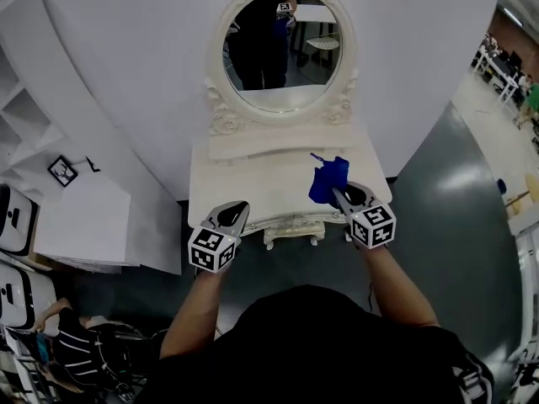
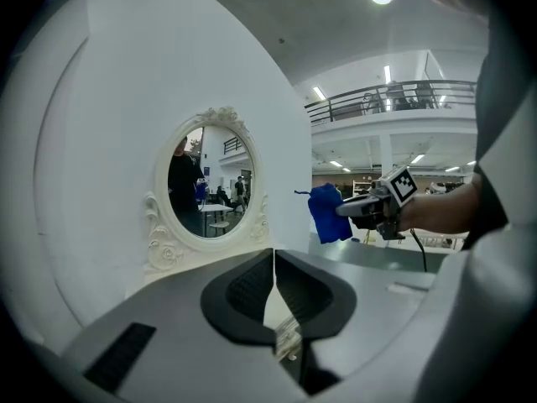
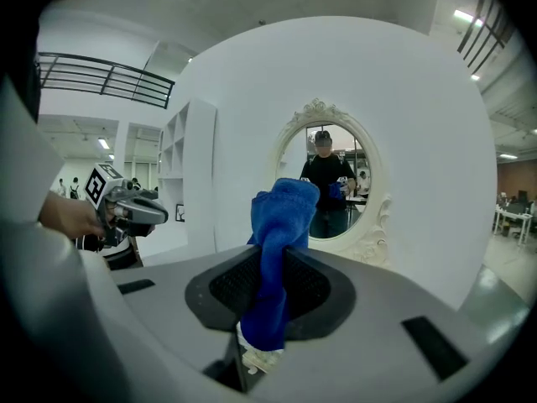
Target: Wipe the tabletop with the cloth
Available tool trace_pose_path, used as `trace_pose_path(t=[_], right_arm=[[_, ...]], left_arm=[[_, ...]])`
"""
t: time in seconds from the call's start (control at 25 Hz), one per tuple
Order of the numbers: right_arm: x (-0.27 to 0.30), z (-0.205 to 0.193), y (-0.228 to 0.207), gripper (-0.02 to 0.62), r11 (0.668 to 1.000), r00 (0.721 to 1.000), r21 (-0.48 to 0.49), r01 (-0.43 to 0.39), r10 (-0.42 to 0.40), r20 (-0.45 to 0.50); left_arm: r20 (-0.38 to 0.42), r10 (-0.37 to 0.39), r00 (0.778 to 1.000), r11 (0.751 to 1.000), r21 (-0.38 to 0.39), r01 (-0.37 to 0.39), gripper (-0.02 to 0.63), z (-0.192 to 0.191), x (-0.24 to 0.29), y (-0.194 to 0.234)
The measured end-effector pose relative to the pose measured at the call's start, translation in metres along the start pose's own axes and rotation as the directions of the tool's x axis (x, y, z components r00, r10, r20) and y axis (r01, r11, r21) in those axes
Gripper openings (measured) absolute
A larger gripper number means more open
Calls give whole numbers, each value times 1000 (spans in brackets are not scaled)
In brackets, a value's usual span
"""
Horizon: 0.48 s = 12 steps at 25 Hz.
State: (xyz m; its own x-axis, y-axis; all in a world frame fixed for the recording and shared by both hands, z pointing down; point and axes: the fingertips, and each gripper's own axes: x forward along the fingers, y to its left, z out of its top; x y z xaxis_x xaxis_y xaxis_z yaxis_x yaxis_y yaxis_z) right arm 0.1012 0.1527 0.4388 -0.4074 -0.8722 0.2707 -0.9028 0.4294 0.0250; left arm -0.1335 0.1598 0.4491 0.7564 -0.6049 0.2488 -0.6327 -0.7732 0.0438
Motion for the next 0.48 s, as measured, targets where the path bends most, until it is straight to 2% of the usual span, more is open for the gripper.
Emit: trace_pose_path(t=[0.24,0.48], right_arm=[[13,1,11,61,1000,1000,-3,11,-11,-3],[39,3,4,61,1000,1000,3,-3,3,-12]], left_arm=[[0,-3,1000,1000,-7,3,12,-9,-7,19],[-9,2,1000,1000,-12,-2,12,-6,7,37]])
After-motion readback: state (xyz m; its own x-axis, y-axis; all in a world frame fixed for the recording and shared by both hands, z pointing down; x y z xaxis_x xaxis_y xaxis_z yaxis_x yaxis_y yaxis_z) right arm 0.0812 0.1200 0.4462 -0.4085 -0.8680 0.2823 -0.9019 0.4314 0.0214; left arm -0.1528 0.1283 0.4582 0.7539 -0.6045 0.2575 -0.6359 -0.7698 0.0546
